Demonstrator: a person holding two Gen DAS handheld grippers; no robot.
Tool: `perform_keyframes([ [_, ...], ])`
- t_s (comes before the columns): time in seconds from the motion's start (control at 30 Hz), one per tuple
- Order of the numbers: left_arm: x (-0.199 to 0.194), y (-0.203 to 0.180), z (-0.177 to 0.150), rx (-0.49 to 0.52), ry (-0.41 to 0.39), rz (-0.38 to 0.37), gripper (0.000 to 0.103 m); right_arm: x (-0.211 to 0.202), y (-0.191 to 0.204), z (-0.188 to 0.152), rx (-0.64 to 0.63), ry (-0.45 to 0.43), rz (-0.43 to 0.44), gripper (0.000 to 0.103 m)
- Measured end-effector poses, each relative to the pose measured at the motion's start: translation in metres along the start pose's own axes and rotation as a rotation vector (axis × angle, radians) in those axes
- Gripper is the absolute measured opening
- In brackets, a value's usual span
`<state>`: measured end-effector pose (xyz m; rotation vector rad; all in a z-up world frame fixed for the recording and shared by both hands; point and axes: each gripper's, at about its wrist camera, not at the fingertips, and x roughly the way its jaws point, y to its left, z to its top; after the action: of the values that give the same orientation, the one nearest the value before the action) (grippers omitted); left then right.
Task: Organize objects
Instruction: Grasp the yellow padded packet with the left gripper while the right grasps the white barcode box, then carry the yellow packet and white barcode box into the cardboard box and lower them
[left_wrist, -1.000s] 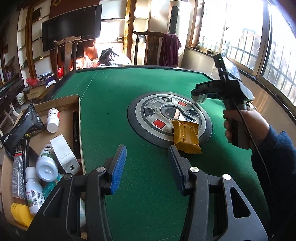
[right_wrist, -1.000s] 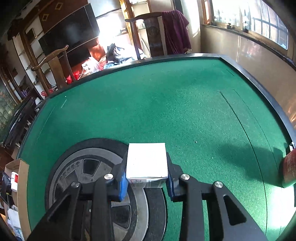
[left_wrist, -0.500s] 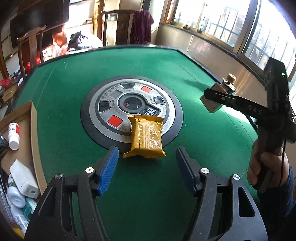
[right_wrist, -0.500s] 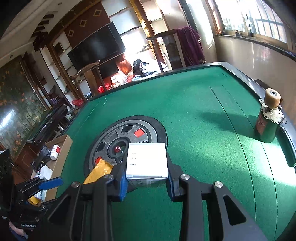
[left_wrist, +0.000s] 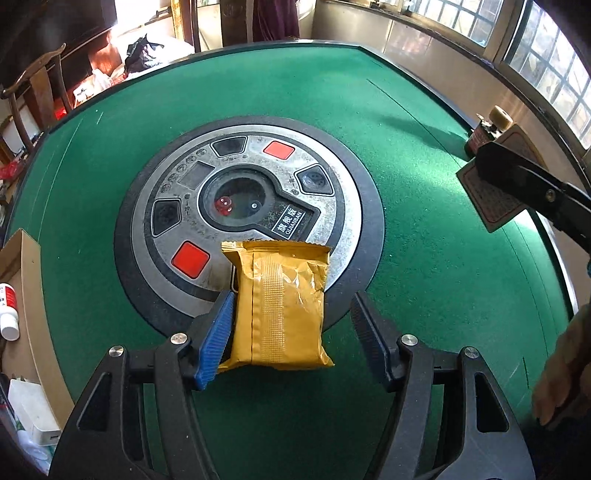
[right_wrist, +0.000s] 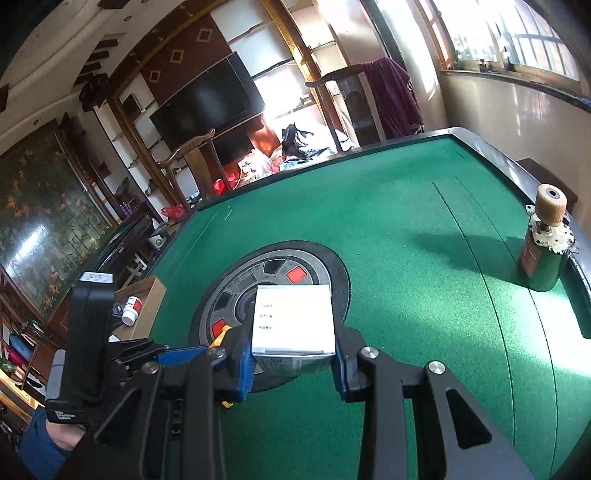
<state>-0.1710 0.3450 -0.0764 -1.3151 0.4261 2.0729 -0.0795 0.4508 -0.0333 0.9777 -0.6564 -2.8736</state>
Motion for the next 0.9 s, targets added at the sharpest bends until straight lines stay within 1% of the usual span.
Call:
perform_keyframes([
  [0.13, 0.009, 0.003, -0.005, -0.009, -0.009, 0.015, 0.065, -0.001, 0.003, 0.0, -0.004, -0.004, 0.006, 0.033],
  [0.17, 0.008, 0.002, -0.007, -0.002, -0.033, 0.029, 0.065, 0.0, 0.004, -0.001, -0.007, -0.004, 0.007, 0.033],
  [0.33, 0.006, -0.001, -0.016, -0.011, -0.078, 0.054, 0.064, 0.003, 0.007, -0.001, -0.017, 0.002, 0.005, 0.033],
  [0.4, 0.006, -0.002, -0.019, -0.001, -0.095, 0.076, 0.062, 0.004, 0.008, -0.001, -0.021, 0.005, 0.005, 0.033],
  [0.5, 0.004, 0.0, -0.022, -0.012, -0.115, 0.08, 0.052, 0.006, 0.008, -0.002, -0.027, 0.007, 0.001, 0.033],
  [0.7, 0.005, 0.0, -0.023, -0.022, -0.128, 0.079, 0.049, 0.009, 0.009, -0.005, -0.033, 0.014, -0.007, 0.033],
  [0.77, 0.004, 0.0, -0.023, -0.028, -0.132, 0.08, 0.046, 0.011, 0.008, -0.005, -0.034, 0.018, -0.009, 0.033],
  [0.9, 0.002, 0.002, -0.025, -0.036, -0.135, 0.072, 0.046, 0.011, 0.008, -0.006, -0.036, 0.019, -0.011, 0.033],
])
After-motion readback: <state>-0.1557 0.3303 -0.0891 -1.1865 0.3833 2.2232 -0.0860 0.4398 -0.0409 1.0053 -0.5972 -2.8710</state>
